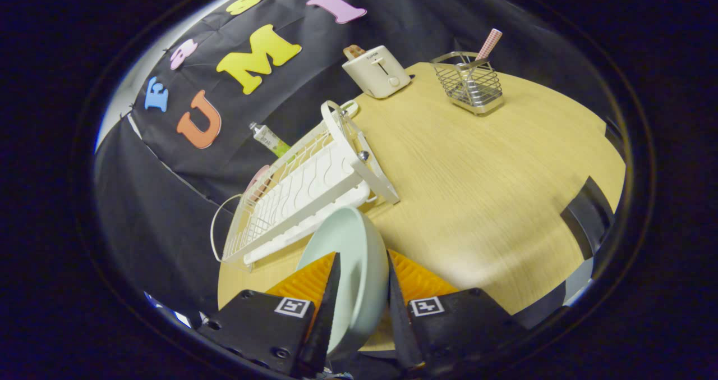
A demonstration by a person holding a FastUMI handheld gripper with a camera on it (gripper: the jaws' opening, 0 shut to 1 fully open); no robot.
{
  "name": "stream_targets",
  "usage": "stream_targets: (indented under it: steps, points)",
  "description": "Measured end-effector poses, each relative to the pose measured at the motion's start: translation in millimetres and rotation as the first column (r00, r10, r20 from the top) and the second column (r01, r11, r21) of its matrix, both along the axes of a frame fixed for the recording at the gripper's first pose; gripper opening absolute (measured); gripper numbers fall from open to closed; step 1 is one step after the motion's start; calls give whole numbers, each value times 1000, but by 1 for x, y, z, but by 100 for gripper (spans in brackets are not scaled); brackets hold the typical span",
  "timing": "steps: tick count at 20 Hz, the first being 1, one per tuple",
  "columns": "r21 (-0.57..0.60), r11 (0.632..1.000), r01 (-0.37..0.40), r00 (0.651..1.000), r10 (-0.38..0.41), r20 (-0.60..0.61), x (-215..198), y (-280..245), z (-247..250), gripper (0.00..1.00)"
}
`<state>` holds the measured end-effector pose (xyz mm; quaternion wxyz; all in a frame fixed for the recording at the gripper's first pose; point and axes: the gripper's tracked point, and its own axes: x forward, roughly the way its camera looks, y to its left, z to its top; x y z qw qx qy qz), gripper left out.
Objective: Take the plate from the dish rack, then take the spoon from the basket and place it into the plate.
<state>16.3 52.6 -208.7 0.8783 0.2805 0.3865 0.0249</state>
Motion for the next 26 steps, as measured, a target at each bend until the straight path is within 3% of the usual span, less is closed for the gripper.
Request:
stream_targets:
  steps: [7, 13, 23, 26]
  points:
    - [-24, 999, -28, 996, 30, 81, 2, -3, 16, 70]
    - [-180, 984, 15, 955, 39, 293, -3, -37, 68, 99]
    - [-416, 887, 201, 839, 64, 541, -13, -150, 128, 100]
    - [-437, 860, 263, 828, 31, 560, 0, -201, 126, 100]
